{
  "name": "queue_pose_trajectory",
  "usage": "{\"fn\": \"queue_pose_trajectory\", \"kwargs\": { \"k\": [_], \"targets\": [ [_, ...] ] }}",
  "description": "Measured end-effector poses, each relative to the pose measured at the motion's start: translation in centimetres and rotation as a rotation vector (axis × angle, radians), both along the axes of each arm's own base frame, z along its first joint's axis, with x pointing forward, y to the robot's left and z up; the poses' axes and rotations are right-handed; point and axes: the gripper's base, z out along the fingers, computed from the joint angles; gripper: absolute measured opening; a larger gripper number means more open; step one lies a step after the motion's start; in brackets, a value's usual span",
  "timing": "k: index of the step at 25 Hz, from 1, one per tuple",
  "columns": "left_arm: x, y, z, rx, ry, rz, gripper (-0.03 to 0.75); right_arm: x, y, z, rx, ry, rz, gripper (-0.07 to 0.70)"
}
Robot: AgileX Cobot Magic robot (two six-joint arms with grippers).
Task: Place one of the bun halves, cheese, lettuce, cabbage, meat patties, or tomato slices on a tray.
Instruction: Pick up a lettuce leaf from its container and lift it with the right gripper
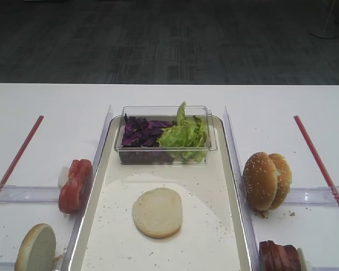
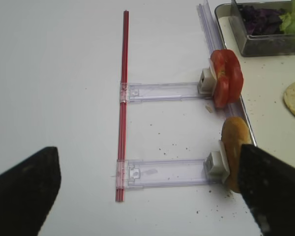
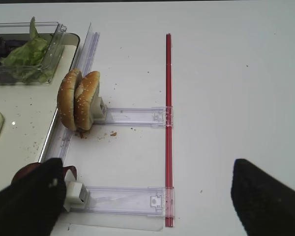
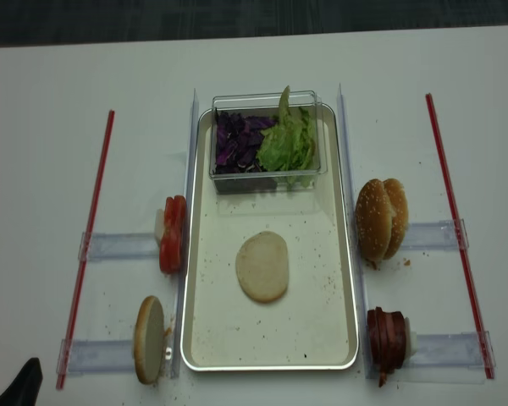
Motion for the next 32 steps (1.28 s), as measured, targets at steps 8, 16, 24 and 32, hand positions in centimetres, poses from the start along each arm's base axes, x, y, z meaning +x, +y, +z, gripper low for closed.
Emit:
{"fn": "queue_pose_trajectory", "kwargs": {
  "k": [8, 16, 24, 32],
  "targets": [
    [0.0, 0.0, 0.0, 0.0, 0.0, 0.0, 0.671, 0.0, 0.0, 0.0, 0.002, 0.0, -0.001, 0.692],
    [0.0, 0.0, 0.0, 0.0, 0.0, 0.0, 0.671, 0.0, 0.0, 0.0, 0.003, 0.0, -0.002, 0.692],
    [0.0, 0.0, 0.0, 0.0, 0.0, 0.0, 0.671, 1.6, -0.1, 0.0, 0.008, 0.116, -0.002, 0.692],
    [0.0, 0.0, 0.0, 0.0, 0.0, 0.0, 0.671, 5.3, -0.2, -0.6, 0.017, 0.364, -0.003, 0.692]
  ]
}}
